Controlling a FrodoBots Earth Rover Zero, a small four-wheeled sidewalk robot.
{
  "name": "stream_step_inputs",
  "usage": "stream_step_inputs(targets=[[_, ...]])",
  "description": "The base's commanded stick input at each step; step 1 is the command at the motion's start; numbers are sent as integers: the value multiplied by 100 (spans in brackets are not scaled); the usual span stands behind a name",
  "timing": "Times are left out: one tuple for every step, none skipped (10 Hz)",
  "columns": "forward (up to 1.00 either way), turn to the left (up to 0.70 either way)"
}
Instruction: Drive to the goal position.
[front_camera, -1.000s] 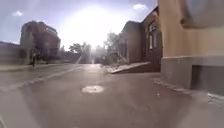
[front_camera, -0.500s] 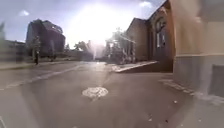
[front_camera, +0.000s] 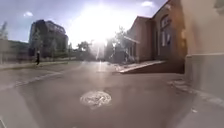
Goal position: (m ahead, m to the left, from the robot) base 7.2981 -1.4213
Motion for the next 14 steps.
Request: stream_step_inputs(targets=[[70,0],[70,0],[70,0],[70,0],[70,0],[70,0],[70,0],[70,0],[70,0],[70,0],[70,0],[70,0],[70,0],[70,0]])
